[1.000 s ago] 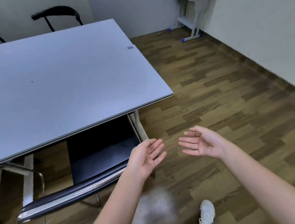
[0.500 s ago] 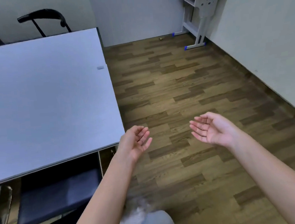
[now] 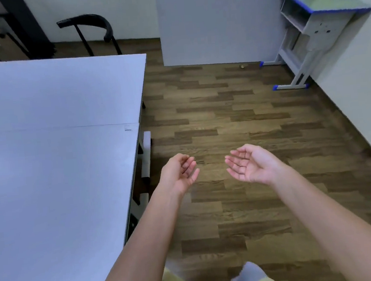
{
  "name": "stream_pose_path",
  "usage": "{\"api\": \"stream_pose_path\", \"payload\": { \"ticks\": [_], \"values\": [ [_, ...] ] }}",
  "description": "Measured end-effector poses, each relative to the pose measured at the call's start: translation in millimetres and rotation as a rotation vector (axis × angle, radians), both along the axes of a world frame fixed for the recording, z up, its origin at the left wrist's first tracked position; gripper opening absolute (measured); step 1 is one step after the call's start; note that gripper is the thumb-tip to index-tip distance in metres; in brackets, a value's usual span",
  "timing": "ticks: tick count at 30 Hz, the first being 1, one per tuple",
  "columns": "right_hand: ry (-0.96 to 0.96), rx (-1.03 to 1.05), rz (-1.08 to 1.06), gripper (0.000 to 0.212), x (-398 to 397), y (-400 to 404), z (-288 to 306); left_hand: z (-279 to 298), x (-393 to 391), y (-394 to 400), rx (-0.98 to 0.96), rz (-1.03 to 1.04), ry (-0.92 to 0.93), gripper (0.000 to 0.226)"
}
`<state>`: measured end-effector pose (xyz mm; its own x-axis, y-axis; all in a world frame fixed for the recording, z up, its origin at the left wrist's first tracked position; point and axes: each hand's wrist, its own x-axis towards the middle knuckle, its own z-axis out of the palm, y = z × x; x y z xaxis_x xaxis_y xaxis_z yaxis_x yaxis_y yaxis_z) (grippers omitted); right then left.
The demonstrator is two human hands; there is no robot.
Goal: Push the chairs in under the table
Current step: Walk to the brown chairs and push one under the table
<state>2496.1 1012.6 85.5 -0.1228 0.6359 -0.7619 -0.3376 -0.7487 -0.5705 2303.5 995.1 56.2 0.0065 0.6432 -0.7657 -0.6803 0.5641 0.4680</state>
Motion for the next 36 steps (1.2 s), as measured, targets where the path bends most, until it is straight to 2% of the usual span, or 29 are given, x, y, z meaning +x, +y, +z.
{"api": "stream_pose_path", "payload": {
  "ticks": [7, 13, 19, 23, 31, 36],
  "values": [
    [-0.007, -0.08, 0.228, 0.017, 39.4, 184.7, -34.2, -17.7, 39.2, 145.4, -0.022, 0.237, 0.061, 0.009],
    [-0.04, -0.071, 0.485, 0.018, 58.4, 347.2, -12.8, -5.7, 72.1, 252.8, -0.041, 0.489, 0.014, 0.01],
    [0.023, -0.096, 0.643, 0.015, 29.1, 482.0, -12.1, 3.8, 70.7, 362.1, -0.053, 0.676, 0.084, 0.009],
    [0.043, -0.1, 0.745, 0.014, -2.1, 581.5, -29.6, -6.7, 58.2, 454.4, -0.012, 0.764, 0.059, 0.006],
    [-0.063, -0.065, 0.891, 0.016, -35.9, 794.9, -12.6, -7.5, 18.0, 635.0, -0.026, 0.928, 0.003, 0.008],
    [-0.117, -0.019, 1.003, 0.012, -64.1, 925.8, -5.0, -1.7, -6.3, 741.3, -0.024, 1.014, 0.044, 0.011]
  ]
}}
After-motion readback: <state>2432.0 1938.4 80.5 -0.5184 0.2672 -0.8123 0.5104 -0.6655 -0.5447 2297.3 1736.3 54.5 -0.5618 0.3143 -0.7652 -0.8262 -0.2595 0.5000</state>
